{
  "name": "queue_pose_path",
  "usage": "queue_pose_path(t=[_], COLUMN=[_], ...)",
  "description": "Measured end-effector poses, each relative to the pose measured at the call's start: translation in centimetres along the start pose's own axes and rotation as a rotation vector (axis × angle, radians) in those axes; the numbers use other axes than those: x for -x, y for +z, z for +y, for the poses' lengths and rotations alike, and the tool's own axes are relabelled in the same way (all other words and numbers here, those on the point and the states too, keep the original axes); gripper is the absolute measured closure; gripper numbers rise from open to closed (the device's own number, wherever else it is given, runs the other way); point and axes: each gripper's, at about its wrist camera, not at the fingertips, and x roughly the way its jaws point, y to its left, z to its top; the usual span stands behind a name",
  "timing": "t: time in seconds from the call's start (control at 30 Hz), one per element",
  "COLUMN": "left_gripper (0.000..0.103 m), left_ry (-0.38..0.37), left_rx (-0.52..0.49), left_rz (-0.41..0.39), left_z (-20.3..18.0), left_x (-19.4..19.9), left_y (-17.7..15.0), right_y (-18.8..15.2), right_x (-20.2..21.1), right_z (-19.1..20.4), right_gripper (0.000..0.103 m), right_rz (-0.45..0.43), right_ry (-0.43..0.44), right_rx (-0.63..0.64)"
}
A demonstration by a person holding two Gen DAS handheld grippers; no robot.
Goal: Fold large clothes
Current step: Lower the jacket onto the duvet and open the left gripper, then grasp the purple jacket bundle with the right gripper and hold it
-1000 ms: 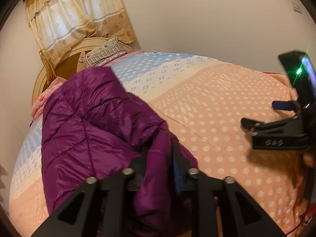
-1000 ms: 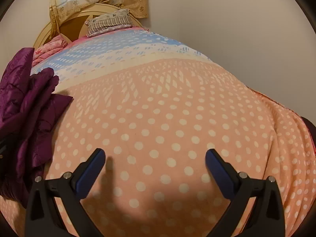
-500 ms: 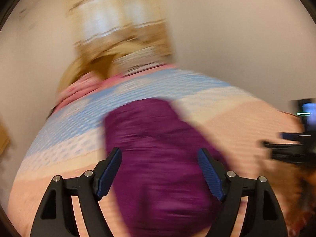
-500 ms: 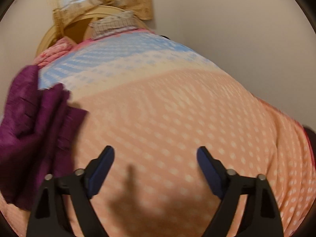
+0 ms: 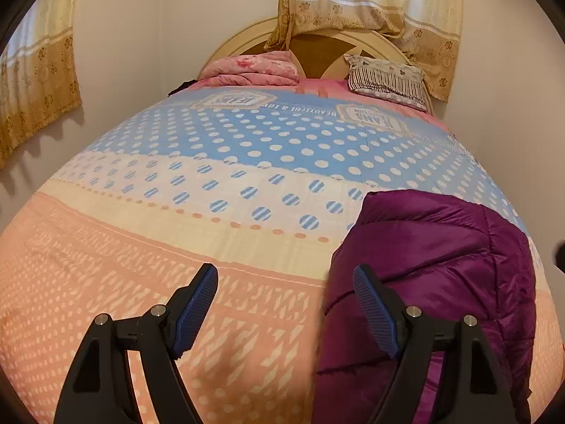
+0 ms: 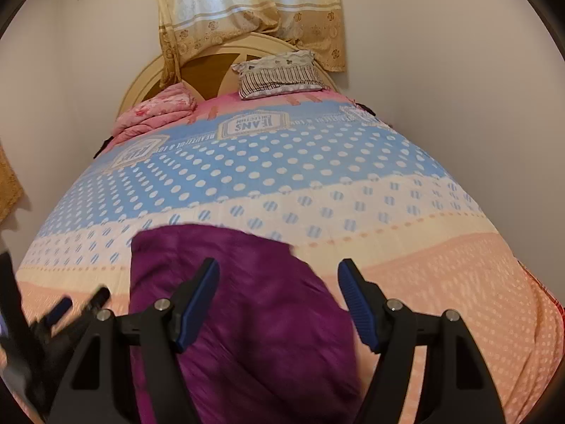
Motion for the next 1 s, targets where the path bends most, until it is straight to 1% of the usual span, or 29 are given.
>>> queue_pose_path(t=[0.1, 0.13, 0.17, 0.23, 0.27, 0.33, 0.43, 0.5, 0.53, 0.6, 0.67, 0.83, 0.9, 1.0], left_gripper=[0.024, 0.024, 0.024, 0.024, 0.024, 0.023, 0.023, 0.021, 0.019, 0.017, 0.015, 0.011, 0.01, 0.009], left_ry=[-0.021, -0.042, -0.045, -0.067, -0.087, -0.094, -0.087, -0.053, -0.045, -0.051, -0.089, -0.152, -0.159, -0.15], left_rx=[-0.004, -0.008, -0.016, -0.037, -0.057, -0.095, -0.152, -0.214, -0.229, -0.219, -0.178, -0.124, -0.118, -0.126], left_rz=[0.001, 0.002, 0.005, 0.003, 0.001, 0.01, 0.01, -0.015, -0.023, -0.016, 0.003, 0.051, 0.063, 0.074], left_z=[-0.4, -0.8, -1.3, -2.4, -3.4, -5.2, -7.6, -9.6, -10.1, -10.1, -9.4, -8.3, -8.5, -8.9], left_x=[-0.6, -1.0, -1.3, -1.8, -2.2, -2.8, -3.2, -3.3, -3.4, -3.9, -4.5, -5.8, -6.1, -6.4], left_y=[-0.4, -0.5, -0.5, -0.5, -0.8, -1.4, -2.6, -3.6, -3.9, -4.1, -4.3, -4.5, -4.6, -4.7], right_y=[-1.1, -1.8, -2.2, -3.6, -4.0, -5.3, -6.4, -6.9, -7.2, -7.7, -8.1, -8.7, -8.8, -8.9], right_x=[-2.9, -3.9, -4.3, -5.4, -5.9, -6.9, -7.3, -7.4, -7.5, -7.6, -7.8, -8.3, -8.7, -9.3], right_z=[0.8, 0.6, 0.4, -1.0, -1.7, -4.0, -6.0, -7.0, -7.5, -7.9, -8.0, -8.0, -8.3, -8.5], right_gripper=[0.037, 0.039, 0.04, 0.04, 0.04, 0.04, 0.04, 0.04, 0.04, 0.04, 0.04, 0.039, 0.038, 0.036], right_rz=[0.033, 0.044, 0.046, 0.056, 0.063, 0.091, 0.09, 0.085, 0.08, 0.076, 0.073, 0.069, 0.078, 0.101], right_ry=[-0.029, -0.052, -0.07, -0.118, -0.128, -0.13, -0.138, -0.136, -0.13, -0.118, -0.109, -0.093, -0.084, -0.07], right_rx=[0.005, 0.015, 0.024, 0.034, 0.022, -0.02, -0.055, -0.081, -0.09, -0.106, -0.117, -0.121, -0.133, -0.138])
